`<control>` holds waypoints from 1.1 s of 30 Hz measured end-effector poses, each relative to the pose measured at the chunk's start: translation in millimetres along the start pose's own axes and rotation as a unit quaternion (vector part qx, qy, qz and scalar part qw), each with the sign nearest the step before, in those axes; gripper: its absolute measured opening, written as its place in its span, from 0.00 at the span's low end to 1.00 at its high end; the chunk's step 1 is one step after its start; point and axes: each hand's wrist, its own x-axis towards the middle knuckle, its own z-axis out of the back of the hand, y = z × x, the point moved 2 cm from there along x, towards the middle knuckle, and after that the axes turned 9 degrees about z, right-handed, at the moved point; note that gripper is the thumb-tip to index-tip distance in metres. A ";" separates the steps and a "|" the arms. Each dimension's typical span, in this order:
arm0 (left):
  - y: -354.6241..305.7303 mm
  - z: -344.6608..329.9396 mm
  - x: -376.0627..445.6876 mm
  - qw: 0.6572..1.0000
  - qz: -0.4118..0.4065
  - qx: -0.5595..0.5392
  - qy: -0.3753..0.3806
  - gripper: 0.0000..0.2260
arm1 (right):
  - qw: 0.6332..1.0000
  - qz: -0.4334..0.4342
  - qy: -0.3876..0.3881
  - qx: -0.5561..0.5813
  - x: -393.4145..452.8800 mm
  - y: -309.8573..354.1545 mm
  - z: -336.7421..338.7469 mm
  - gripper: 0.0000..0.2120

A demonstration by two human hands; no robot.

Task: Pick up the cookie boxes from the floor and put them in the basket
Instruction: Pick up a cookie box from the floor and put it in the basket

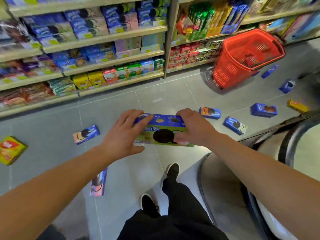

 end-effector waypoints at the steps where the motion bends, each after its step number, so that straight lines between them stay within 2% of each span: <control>1: -1.4 4.8 12.7 0.999 0.023 -0.035 0.011 0.47 | 1.000 -0.001 -0.009 -0.016 0.2 -7.3 3.1 0.29; 4: -2.9 11.5 68.4 0.987 0.081 -0.109 0.084 0.48 | 0.999 -0.012 -0.021 -0.045 7.6 -35.7 17.6 0.31; 6: -3.7 9.8 107.7 0.983 0.082 -0.106 0.126 0.47 | 0.998 -0.021 -0.037 -0.038 16.1 -55.5 28.9 0.30; 8: -5.7 9.3 151.1 0.980 0.073 -0.105 0.149 0.41 | 0.997 -0.035 -0.064 -0.027 29.1 -77.1 43.8 0.30; 11: -7.5 11.3 207.3 0.981 0.056 -0.105 0.151 0.31 | 0.993 -0.060 -0.099 0.005 49.9 -106.5 65.7 0.29; 13: -10.9 12.9 255.5 0.983 0.048 -0.100 0.149 0.29 | 0.989 -0.081 -0.122 0.028 68.4 -135.5 88.1 0.30; 21: -18.9 25.1 412.7 0.987 -0.013 -0.107 0.115 0.28 | 0.979 -0.130 -0.155 -0.004 131.2 -214.8 170.4 0.32; 33: -29.4 9.3 707.7 0.968 -0.165 -0.122 0.146 0.28 | 0.940 -0.252 -0.232 -0.003 258.4 -360.2 267.2 0.33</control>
